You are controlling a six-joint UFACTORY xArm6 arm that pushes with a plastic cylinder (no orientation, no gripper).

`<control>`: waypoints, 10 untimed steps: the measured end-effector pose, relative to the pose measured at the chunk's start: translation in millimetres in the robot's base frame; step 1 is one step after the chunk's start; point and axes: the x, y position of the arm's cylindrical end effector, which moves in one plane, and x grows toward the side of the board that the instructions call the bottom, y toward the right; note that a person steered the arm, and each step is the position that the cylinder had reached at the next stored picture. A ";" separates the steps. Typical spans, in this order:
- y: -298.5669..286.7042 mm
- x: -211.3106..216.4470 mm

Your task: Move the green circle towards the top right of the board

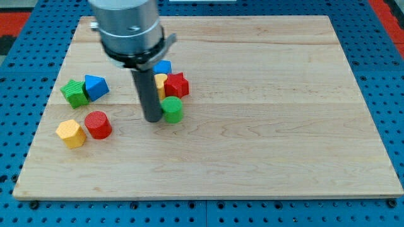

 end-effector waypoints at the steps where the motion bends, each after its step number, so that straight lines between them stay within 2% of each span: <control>1: 33.6 -1.1; 8: 47.0 -24.1; 9: 88.2 -21.0; 10: 132.7 -44.7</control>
